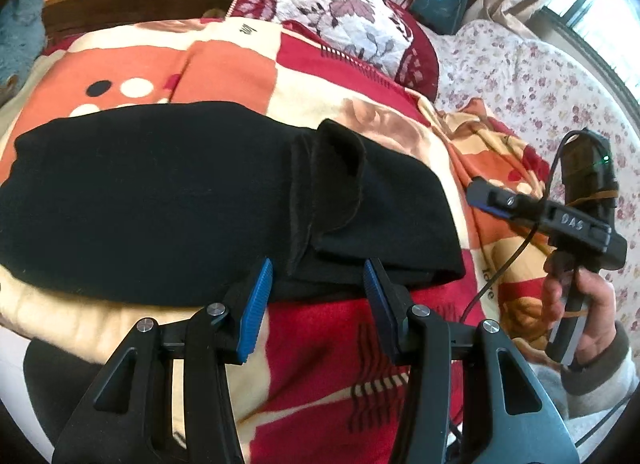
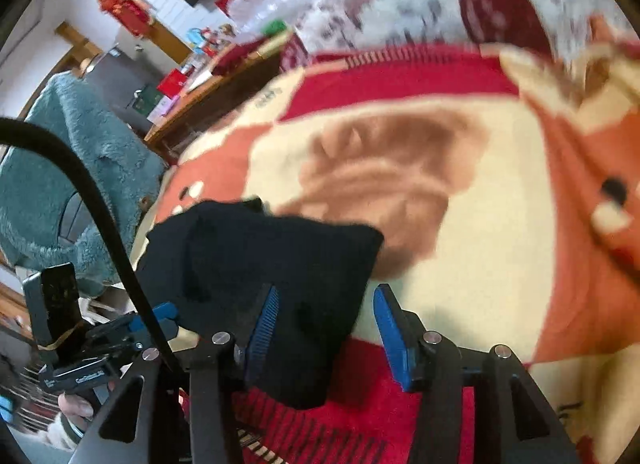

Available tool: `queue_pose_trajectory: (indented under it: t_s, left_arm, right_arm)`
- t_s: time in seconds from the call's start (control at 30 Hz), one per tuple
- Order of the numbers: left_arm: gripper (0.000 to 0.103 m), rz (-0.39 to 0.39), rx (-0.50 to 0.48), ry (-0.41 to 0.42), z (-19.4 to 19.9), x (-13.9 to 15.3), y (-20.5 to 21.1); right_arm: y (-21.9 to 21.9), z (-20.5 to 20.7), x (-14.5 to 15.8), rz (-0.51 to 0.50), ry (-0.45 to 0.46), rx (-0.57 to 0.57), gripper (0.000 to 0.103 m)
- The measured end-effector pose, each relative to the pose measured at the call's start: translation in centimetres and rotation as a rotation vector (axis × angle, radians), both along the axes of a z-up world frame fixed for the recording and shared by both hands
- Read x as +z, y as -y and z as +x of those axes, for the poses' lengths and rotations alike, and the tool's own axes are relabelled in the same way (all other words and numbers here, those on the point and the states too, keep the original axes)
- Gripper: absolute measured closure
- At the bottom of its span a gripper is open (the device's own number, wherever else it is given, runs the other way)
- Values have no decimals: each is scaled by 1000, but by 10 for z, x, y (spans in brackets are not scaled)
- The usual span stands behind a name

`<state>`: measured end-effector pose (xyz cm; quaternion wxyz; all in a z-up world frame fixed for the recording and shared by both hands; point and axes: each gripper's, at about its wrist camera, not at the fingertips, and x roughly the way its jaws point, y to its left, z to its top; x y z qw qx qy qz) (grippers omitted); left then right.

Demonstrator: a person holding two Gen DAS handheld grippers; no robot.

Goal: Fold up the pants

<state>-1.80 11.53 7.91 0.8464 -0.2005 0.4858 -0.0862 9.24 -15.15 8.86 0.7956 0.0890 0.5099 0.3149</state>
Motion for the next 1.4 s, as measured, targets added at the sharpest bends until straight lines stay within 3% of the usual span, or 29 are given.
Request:
queue_pose_trajectory:
  t_s: [0.17, 0.47, 0.63, 0.97, 1.13, 1.4]
  left_arm:
    - [56, 10, 60, 11, -11, 6, -17]
    - [55, -12, 275, -15, -39, 2, -72]
    - [55, -24, 402, -51, -50, -10, -102]
    - [55, -25, 498, -92, -57, -22, -131]
    - [55, -61, 522, -93, -62, -26, -141]
    - [54, -215, 618, -76, -72, -39, -163]
  right_arm:
    - [-40, 0, 16, 79, 13, 127, 55]
    - [-153, -1, 9, 16, 77, 399, 52]
    - [-201, 3, 7, -4, 109, 494, 48]
    - [-264, 3, -5, -24, 96, 583, 45]
    - [-283, 2, -8, -47, 107, 619, 45]
    - [-329, 5, -14, -80, 135, 698, 43]
